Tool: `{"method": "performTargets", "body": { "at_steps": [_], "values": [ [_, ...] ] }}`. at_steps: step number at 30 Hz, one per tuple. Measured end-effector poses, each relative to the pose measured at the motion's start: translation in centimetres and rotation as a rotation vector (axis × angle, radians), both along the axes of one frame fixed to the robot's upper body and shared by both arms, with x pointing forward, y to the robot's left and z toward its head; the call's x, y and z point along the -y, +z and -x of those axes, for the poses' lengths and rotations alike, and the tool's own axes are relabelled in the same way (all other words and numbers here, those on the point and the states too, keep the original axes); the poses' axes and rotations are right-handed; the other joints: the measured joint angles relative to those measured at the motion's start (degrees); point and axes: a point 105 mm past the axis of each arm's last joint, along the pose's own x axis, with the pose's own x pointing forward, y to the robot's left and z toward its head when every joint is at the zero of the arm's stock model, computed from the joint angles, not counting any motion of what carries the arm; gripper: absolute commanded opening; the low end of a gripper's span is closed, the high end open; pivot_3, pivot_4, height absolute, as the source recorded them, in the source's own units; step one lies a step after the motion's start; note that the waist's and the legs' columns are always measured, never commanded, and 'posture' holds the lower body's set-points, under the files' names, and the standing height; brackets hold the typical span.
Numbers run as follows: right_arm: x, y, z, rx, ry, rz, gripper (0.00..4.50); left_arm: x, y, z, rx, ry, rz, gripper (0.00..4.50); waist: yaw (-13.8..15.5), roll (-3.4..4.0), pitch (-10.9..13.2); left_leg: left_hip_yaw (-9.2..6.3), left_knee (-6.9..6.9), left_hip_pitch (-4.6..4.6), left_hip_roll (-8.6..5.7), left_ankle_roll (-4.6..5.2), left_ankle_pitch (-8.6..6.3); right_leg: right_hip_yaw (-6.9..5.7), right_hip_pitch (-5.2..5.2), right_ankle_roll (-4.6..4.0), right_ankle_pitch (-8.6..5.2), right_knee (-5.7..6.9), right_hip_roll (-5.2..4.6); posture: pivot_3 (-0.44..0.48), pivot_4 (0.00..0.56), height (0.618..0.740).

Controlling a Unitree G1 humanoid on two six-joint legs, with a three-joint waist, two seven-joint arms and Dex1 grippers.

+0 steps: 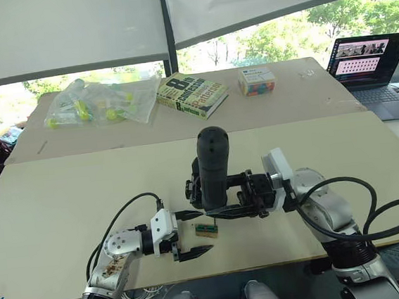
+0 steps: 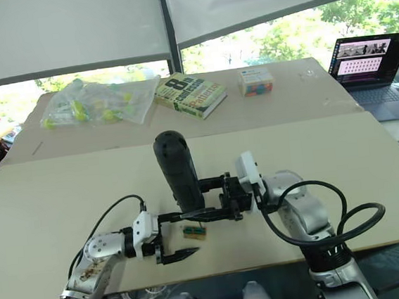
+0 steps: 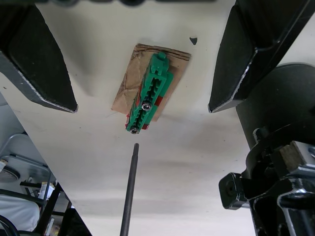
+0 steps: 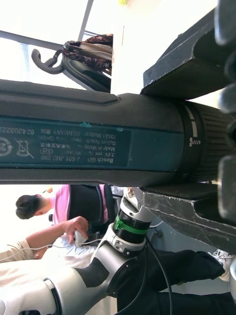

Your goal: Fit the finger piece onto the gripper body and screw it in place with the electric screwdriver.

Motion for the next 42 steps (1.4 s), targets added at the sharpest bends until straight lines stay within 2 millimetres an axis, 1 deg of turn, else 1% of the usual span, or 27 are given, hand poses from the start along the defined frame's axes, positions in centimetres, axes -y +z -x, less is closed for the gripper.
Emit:
{"method": "performTargets", "body": {
  "at_steps": [22,42],
  "values": [
    [-0.33,-0.74,0.03,-0.004,0.005,0.040,1.92,0.02,0.01,-0.03,-0.012,0.003,0.002,4.50,-0.01,0.00,0.00,0.00,0.00,0.00,0.00,0.00,0.00,0.00,0.00,0.00,0.00,0.00,0.00,0.000,0.150,0.737],
    [-0.36,-0.74,0.06,-0.003,0.008,0.039,1.92,0.09,-0.01,0.00,-0.017,0.007,0.002,4.50,-0.02,0.00,0.00,0.00,0.00,0.01,0.00,0.00,0.00,0.00,0.00,0.00,0.00,0.00,0.00,0.000,0.150,0.737]
  ]
}}
